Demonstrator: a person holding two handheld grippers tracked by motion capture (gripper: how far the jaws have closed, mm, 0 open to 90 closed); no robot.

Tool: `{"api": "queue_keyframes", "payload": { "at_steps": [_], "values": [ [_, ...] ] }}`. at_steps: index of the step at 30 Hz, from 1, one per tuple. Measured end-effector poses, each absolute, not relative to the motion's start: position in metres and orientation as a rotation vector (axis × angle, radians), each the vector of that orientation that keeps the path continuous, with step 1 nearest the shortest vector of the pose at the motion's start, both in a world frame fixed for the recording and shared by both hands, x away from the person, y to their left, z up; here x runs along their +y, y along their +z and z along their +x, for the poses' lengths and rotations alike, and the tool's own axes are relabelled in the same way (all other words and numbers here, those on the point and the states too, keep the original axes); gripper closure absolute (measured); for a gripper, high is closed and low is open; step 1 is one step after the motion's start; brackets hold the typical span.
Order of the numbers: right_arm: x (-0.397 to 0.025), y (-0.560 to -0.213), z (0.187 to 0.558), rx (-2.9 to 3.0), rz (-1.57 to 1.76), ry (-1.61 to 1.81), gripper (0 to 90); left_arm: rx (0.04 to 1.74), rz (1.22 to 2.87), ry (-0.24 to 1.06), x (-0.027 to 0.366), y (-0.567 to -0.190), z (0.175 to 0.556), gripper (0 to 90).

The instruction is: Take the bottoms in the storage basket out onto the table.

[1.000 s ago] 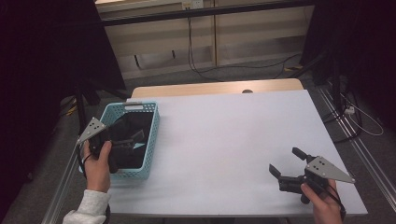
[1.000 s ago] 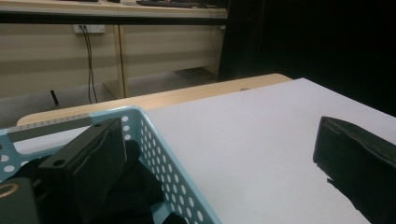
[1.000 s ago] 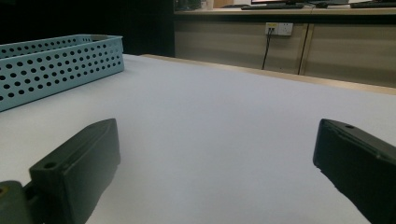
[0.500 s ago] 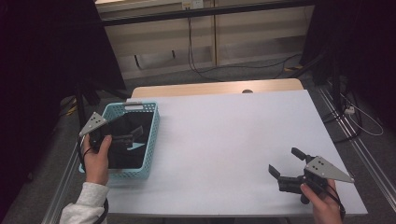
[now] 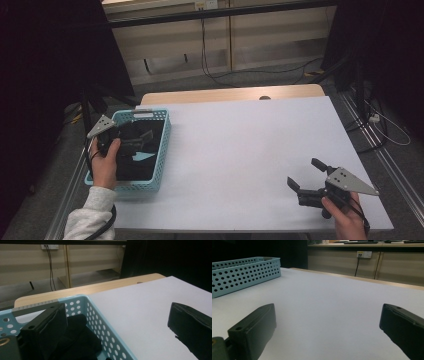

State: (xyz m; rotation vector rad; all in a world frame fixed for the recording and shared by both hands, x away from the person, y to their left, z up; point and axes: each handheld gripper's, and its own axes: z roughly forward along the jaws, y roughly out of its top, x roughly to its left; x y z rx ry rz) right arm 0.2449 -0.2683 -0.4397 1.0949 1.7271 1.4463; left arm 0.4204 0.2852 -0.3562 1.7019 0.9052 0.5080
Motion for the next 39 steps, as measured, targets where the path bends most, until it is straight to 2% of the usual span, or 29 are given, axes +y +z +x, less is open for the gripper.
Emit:
{"api": "queue_keyframes", "payload": {
  "at_steps": [24,39],
  "values": [
    [-0.266,-0.440,0.245,1.758,1.069,1.449,0.0,0.946,1.751,0.495,0.304,-0.377,0.442,2.6],
    [-0.265,-0.440,0.245,1.778,1.056,1.455,0.0,0.990,1.866,0.510,0.308,-0.390,0.454,3.5]
  ]
}}
